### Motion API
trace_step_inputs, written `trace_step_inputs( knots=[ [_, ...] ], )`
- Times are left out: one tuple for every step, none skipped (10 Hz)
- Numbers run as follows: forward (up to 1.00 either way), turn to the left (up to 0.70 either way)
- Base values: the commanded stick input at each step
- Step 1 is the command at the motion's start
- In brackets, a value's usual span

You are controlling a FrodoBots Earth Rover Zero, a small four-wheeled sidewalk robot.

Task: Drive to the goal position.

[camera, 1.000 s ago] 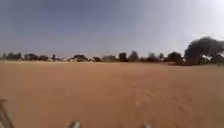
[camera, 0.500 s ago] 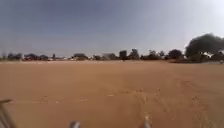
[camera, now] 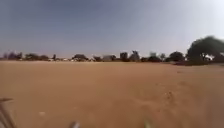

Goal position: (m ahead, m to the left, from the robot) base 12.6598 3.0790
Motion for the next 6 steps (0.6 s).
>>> trace_step_inputs(
  knots=[
    [0.7, 0.0],
    [0.7, 0.0],
    [0.7, 0.0],
    [0.7, 0.0],
    [0.7, 0.0],
    [0.7, 0.0]
  ],
)
